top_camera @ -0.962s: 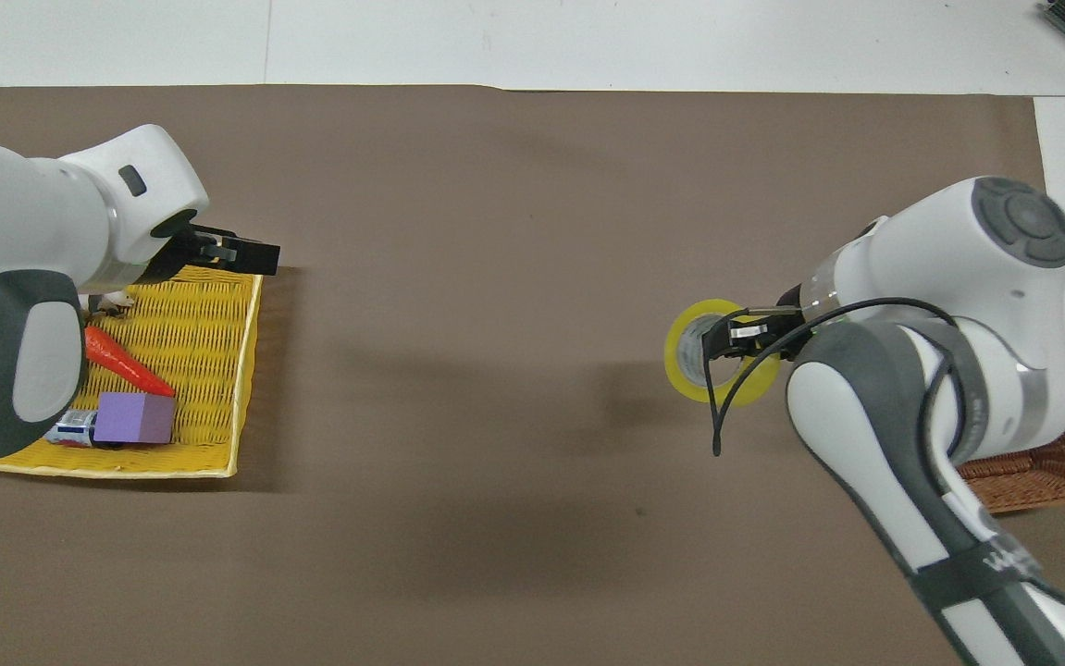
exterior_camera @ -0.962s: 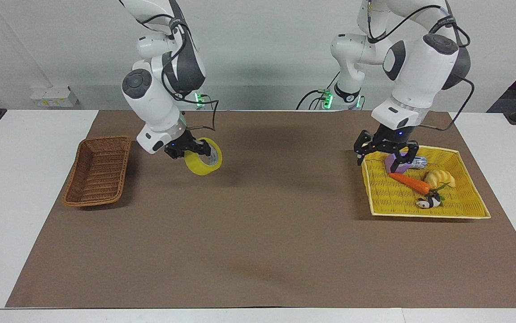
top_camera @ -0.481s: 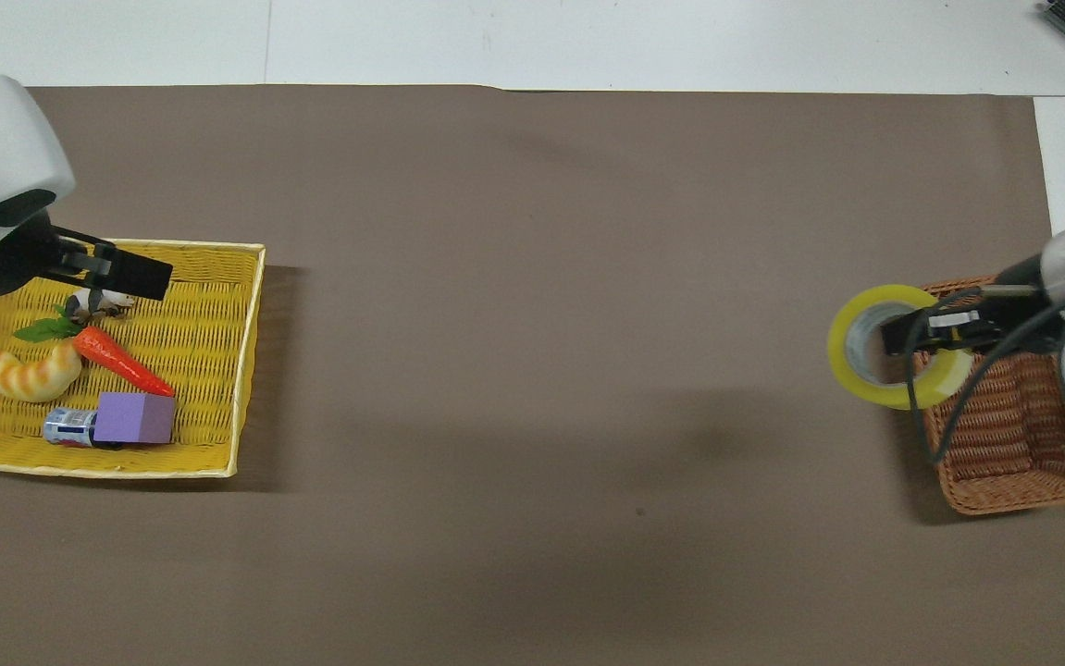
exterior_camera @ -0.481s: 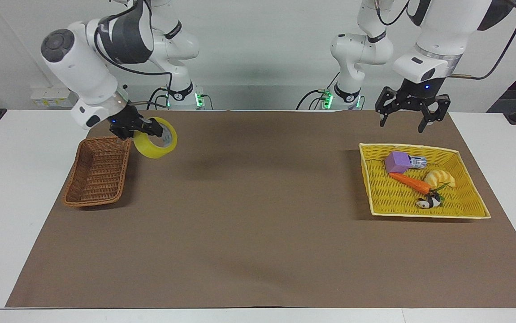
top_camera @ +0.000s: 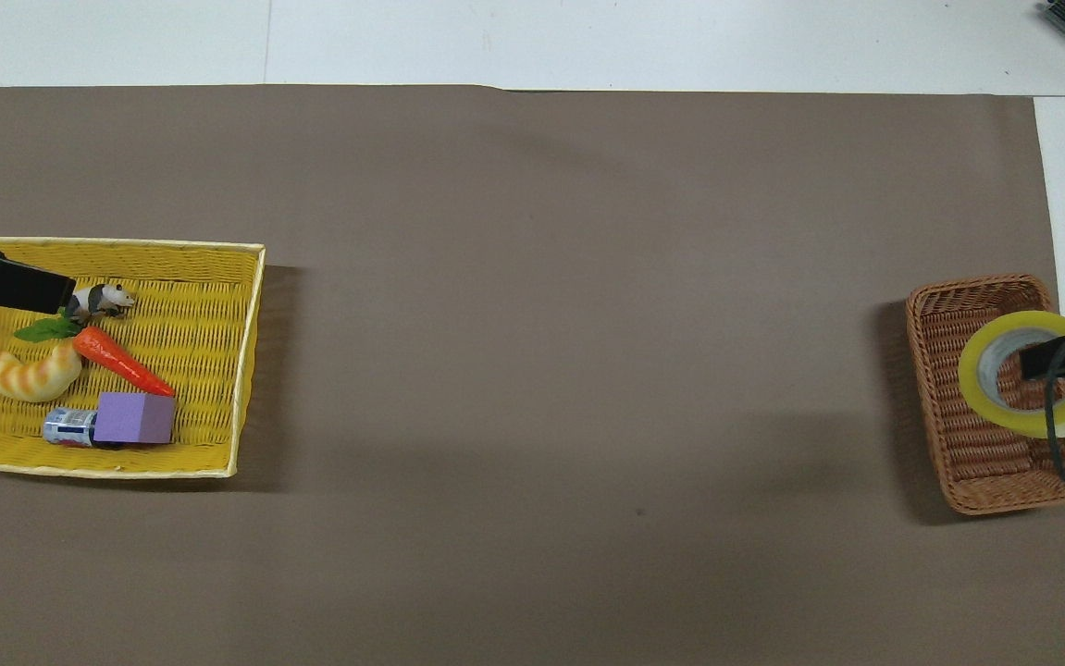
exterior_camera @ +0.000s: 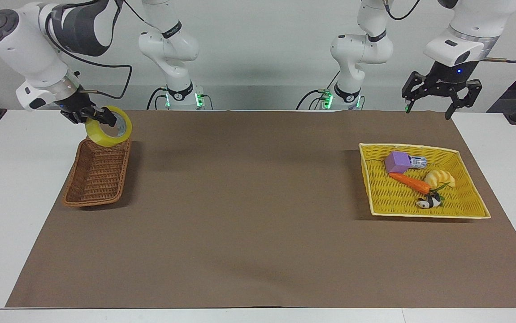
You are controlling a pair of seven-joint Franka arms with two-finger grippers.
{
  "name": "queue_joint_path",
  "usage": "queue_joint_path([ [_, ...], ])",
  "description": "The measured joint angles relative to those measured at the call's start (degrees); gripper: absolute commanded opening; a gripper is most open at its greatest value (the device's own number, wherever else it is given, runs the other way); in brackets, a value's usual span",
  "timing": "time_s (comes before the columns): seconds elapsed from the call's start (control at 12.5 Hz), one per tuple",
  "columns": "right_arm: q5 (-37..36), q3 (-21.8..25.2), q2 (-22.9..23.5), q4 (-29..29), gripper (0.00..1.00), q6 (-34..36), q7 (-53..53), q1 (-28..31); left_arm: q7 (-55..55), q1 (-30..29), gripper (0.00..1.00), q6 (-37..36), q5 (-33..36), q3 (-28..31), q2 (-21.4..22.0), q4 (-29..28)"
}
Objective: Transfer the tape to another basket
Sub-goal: 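Lower the tape into the wicker basket with the right gripper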
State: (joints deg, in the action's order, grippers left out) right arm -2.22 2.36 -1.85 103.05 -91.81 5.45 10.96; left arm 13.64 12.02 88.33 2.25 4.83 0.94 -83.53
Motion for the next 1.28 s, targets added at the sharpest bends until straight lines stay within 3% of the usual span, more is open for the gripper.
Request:
queue_joint_path([
  [0.72,-10.44,-0.03,2.5,13.72,0.0,-14.63,0.03,7.38,-2.05,-0.43,1.0,-0.02,-0.78,-0.04,-0.5,-0.15],
  [0.88,-10.97,-0.01,2.67,14.72,0.06,-16.49,0.31,8.47,-3.17,-0.59,1.0,-0.02,-0.78,-0.04,-0.49,-0.15],
  [0.96,-11.46,-0.06,3.44,15.45,0.37,-18.81,0.35,8.48,-3.33,-0.59,1.0,-0.02,-0.78,-0.04,-0.49,-0.15],
  [1.04,-11.69,-0.2,4.86,16.17,0.99,-21.76,0.35,8.46,-3.42,-0.59,1.0,-0.06,-0.78,-0.04,-0.49,-0.15],
  [1.28,-12.97,-0.38,9.69,16.53,1.0,-25.67,0.35,8.34,-3.57,-0.65,1.0,-0.19,-0.78,-0.04,-0.49,-0.15],
])
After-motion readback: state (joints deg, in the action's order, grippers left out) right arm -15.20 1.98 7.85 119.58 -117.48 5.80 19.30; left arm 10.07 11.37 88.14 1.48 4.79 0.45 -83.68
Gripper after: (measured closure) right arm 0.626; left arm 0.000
